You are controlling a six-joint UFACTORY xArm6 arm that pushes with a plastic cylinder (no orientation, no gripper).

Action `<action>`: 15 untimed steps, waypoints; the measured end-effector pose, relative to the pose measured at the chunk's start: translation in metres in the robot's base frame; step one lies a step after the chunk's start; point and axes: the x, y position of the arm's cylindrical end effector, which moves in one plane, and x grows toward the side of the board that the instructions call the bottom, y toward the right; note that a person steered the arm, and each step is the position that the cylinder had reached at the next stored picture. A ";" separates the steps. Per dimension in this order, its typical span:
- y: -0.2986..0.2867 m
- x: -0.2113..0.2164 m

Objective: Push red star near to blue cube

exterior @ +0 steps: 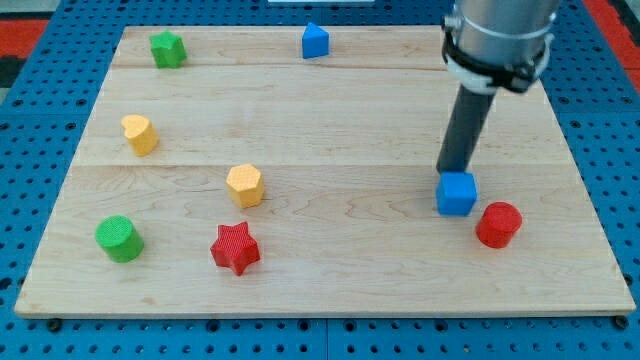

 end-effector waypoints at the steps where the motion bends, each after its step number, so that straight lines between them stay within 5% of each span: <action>1: -0.014 0.008; 2: -0.092 0.008; 4: -0.124 0.128; 6: -0.304 0.105; 8: -0.197 0.085; 9: -0.195 0.110; 11: -0.179 0.061; 15: -0.071 0.078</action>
